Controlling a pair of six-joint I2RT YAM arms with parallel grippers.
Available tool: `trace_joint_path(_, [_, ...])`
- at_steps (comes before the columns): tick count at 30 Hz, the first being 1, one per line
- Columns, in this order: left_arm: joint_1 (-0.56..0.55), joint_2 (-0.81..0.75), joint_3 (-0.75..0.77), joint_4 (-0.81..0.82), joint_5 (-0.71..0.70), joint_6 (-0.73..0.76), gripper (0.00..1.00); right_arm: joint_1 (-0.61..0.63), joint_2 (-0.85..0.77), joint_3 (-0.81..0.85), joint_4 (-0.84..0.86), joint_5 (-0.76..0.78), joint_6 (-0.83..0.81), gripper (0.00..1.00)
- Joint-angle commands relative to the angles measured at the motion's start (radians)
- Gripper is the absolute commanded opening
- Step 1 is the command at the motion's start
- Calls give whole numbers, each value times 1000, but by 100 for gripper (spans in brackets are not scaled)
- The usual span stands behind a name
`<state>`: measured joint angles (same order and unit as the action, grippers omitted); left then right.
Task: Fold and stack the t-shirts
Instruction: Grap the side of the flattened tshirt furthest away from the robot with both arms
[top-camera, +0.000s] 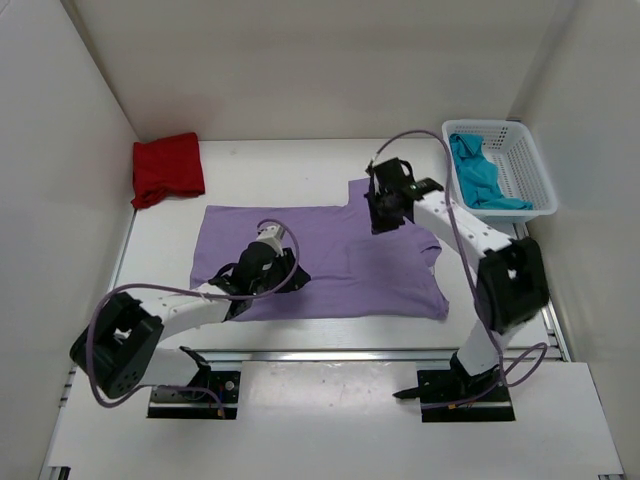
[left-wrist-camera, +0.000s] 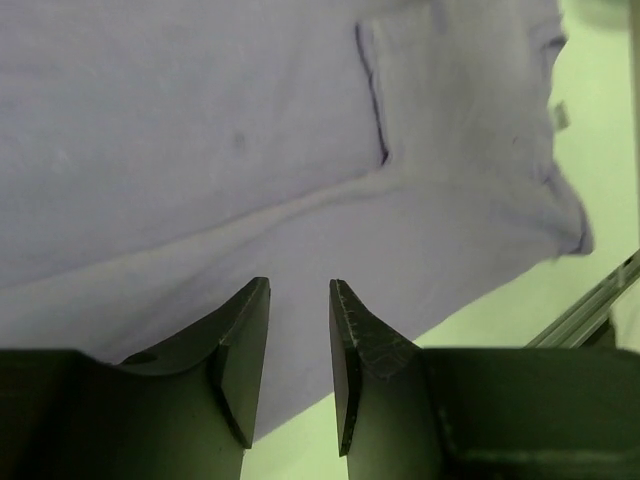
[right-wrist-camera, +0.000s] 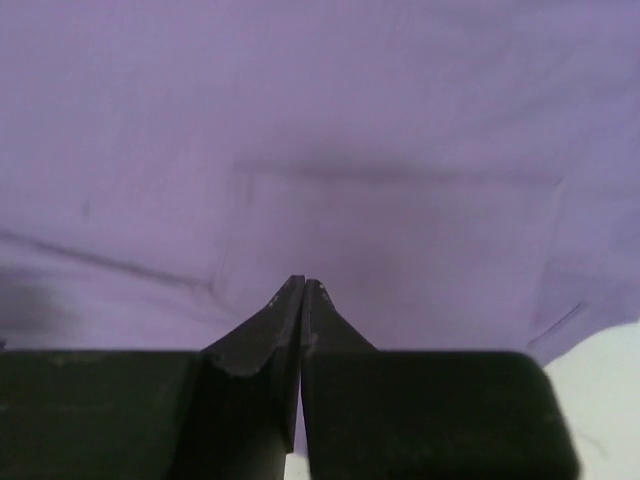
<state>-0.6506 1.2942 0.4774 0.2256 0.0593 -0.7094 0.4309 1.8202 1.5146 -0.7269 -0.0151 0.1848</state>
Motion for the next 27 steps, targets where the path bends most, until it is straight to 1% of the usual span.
trace_joint_path(1, [-33,51,1,-35,2,50,41,28,-174,-259,286,-48,80,0])
trace_joint_path(4, [-44,102,17,-25,51,45,41,86,-243,-485,362,-23,136,0])
trace_joint_path(6, [-49,119,10,-8,86,36,41,100,-274,-572,408,-55,166,0])
trace_joint_path(8, [-29,123,-35,18,131,16,41,112,-321,-680,474,-63,199,0])
trace_joint_path(12, [3,117,-98,3,191,2,40,115,-355,-795,486,-86,229,0])
trace_joint_path(13, [6,99,-120,-6,213,2,40,126,-367,-820,483,-82,241,0])
trace_joint_path(15, [-4,56,-155,-43,206,2,41,150,-381,-870,475,-109,266,0])
trace_joint_path(17, [-20,-21,-204,-78,197,-7,41,190,-421,-925,474,-176,281,1])
trace_joint_path(20, [0,-105,-259,-104,206,-28,42,200,-443,-914,433,-229,274,2])
trace_joint_path(22, [28,-146,-263,-120,209,-35,41,163,-466,-843,412,-204,240,12])
trace_joint_path(23, [54,-173,-251,-130,206,-36,41,123,-464,-794,412,-209,217,23])
trace_joint_path(24, [61,-199,-232,-140,206,-27,43,73,-460,-760,435,-215,194,31])
trace_joint_path(25, [60,-206,-218,-146,188,-18,43,53,-453,-708,457,-239,182,35])
trace_joint_path(26, [69,-219,-191,-157,182,-6,43,-8,-422,-661,496,-259,168,39])
trace_joint_path(27, [80,-225,-169,-155,168,-9,44,-70,-362,-589,530,-287,160,35])
